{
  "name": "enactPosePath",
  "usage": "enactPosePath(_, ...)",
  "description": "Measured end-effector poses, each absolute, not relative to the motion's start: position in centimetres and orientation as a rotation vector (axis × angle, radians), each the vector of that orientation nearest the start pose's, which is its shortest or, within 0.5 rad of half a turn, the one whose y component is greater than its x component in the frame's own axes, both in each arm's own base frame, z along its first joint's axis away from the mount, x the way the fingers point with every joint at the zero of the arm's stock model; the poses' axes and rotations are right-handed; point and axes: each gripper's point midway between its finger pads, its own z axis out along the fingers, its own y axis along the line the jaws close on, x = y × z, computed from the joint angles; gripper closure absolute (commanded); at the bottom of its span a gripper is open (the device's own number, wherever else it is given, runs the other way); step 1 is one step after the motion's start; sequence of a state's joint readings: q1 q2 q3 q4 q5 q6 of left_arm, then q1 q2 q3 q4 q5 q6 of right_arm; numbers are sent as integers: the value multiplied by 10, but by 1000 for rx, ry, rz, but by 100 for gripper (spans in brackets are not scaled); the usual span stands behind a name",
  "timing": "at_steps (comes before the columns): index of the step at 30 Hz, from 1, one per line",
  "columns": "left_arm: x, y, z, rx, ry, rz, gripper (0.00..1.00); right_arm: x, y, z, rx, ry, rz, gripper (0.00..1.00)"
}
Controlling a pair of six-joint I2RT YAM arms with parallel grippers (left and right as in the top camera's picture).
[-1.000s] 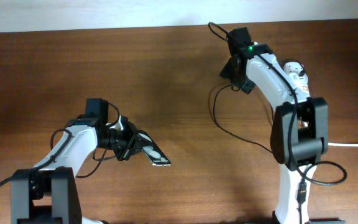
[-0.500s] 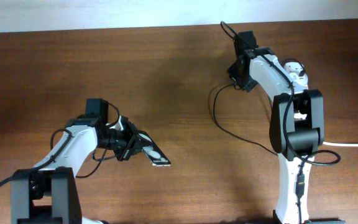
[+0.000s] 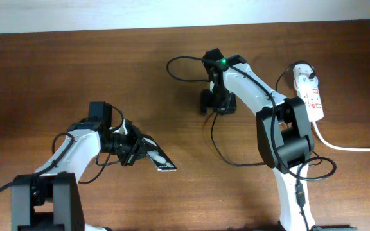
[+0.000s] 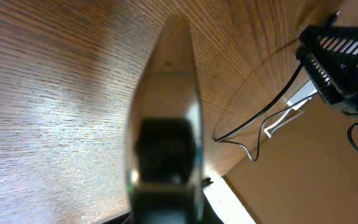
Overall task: Plug charger to phone and switch on socket
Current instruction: 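Reach the right gripper to the black cable and grasp its USB-C plug, then carry the plug with the right gripper up to the phone's bottom port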
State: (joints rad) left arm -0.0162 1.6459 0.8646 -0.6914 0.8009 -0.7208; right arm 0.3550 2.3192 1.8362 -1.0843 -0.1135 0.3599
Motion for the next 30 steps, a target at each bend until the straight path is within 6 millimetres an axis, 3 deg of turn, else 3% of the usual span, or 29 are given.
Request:
enactPosePath(2, 273, -128, 54, -1004, 2918, -1273, 100, 418, 171, 2, -15, 3142, 148, 1)
enactPosePath(7, 273, -128, 54, -1004, 2918, -1273, 100, 431, 166, 1, 24, 3094, 119, 47)
enactPosePath(10, 273, -128, 54, -1004, 2918, -1273, 100, 431, 163, 1, 71, 3096, 113, 51)
enactPosePath(13, 273, -128, 54, -1004, 2918, -1273, 100, 429, 163, 1, 76, 3101, 111, 64)
enactPosePath(17, 273, -128, 54, -1004, 2917, -1278, 100, 422, 160, 0, 79, 3130, 95, 74)
enactPosePath(21, 273, -129, 55, -1003, 2916, -1286, 100, 421, 159, -1, 81, 3138, 90, 96)
enactPosePath(25, 272, -132, 58, -999, 2910, -1325, 100, 419, 156, 0, 105, 3153, 110, 96)
enactPosePath(27, 272, -134, 61, -996, 2905, -1356, 100, 408, 154, 2, 92, 3211, 114, 96)
enactPosePath(29, 272, -135, 62, -994, 2902, -1375, 100, 402, 158, 15, 27, 3247, 165, 96)
enactPosePath(30, 272, -136, 63, -993, 2901, -1380, 100, 400, 162, 32, -14, 3242, 211, 96)
